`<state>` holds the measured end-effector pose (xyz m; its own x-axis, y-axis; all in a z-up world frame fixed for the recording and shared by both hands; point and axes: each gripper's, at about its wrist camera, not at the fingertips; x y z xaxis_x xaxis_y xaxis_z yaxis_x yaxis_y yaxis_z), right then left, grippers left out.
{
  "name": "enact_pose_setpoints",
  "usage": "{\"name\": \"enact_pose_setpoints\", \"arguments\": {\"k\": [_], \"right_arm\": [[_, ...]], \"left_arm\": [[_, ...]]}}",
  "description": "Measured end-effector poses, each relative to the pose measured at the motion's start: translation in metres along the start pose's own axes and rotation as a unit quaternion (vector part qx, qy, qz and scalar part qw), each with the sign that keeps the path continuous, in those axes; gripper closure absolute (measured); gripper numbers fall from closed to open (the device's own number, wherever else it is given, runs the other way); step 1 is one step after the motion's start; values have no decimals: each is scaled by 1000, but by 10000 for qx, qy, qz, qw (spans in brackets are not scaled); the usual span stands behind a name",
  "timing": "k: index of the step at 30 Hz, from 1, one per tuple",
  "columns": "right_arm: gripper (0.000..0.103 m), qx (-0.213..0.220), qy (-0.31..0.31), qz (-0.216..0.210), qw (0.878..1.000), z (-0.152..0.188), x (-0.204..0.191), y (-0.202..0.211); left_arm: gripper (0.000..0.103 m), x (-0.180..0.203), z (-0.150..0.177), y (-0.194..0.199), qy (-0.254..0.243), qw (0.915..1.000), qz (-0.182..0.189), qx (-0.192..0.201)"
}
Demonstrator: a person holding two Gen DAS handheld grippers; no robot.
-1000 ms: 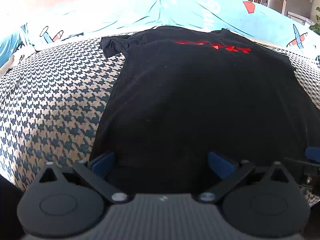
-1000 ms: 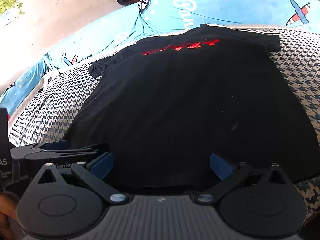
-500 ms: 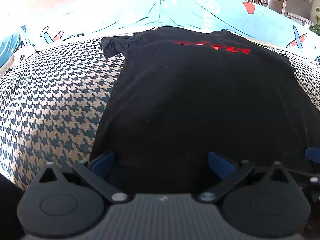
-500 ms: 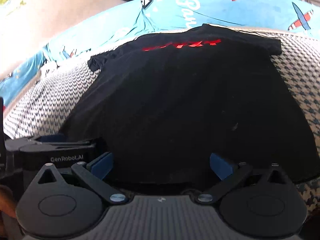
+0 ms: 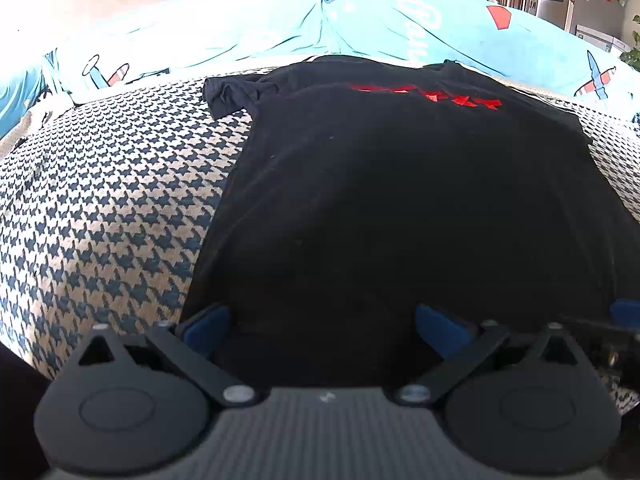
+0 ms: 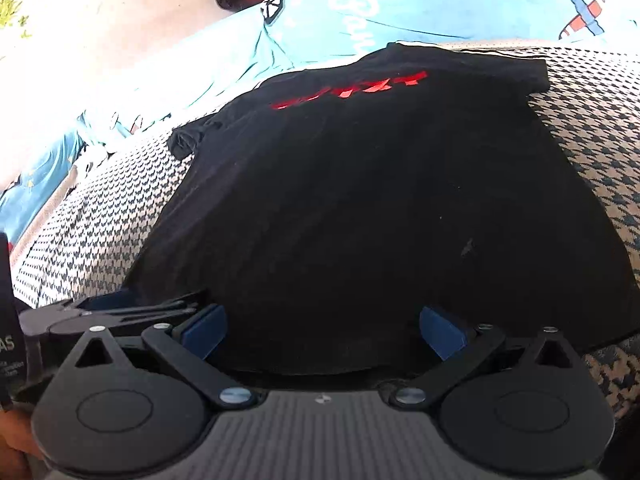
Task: Fold clothes
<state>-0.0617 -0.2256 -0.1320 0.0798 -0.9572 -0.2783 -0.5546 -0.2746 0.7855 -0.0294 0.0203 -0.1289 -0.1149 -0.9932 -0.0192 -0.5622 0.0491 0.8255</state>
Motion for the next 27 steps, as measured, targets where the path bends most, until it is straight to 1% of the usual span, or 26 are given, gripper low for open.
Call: {"name": "enact_pose_setpoints", "arguments": {"k": [2, 4, 5, 7, 11, 15, 19, 21, 23, 24, 26, 27], "right_arm": [[0, -84, 255, -15, 9996, -1, -1, 0], [0, -84, 380, 32, 9992, -2, -2, 2], [0, -63, 366, 67, 9993, -3, 0, 3], [0, -21, 337, 138, 9993, -5, 2, 6], [0, 50, 287, 266, 9992, -9, 7, 11], [0, -126, 365, 163, 9991, -21, 14, 10], [1, -289, 545, 397, 9973, -35, 24, 6], [3, -304, 468, 512, 9971, -44, 34, 5], [11, -285, 294, 472, 9980, -55, 47, 5], [13, -253, 214, 450, 9984, -60, 53, 5], [19, -162, 67, 489, 9986, -72, 66, 6], [23, -113, 4, 518, 9986, -79, 72, 7]], "left_arm": [[0, 2, 0, 2, -79, 9999, -67, 85], [0, 7, 2, 6, -255, 9992, -186, 256], [0, 10, 3, 8, -361, 9985, -234, 345], [0, 15, 4, 11, -514, 9975, -216, 440], [0, 19, 4, 13, -622, 9971, -63, 443], [0, 20, 1, 11, -543, 9980, 98, 296], [0, 18, -7, 7, -382, 9989, 221, 151], [0, 16, -12, 6, -334, 9991, 236, 126], [0, 15, -16, 4, -287, 9992, 250, 104], [0, 15, -19, 4, -275, 9992, 255, 109], [0, 15, -26, 3, -273, 9992, 269, 121], [0, 16, -29, 2, -281, 9992, 272, 127]]}}
Point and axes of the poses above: each gripper's, at about its wrist camera, not at the fingertips, and y roughly against the way its jaws point, x to its right, z to its underside, and after that the axes turned 7 degrees about -x, right-handed
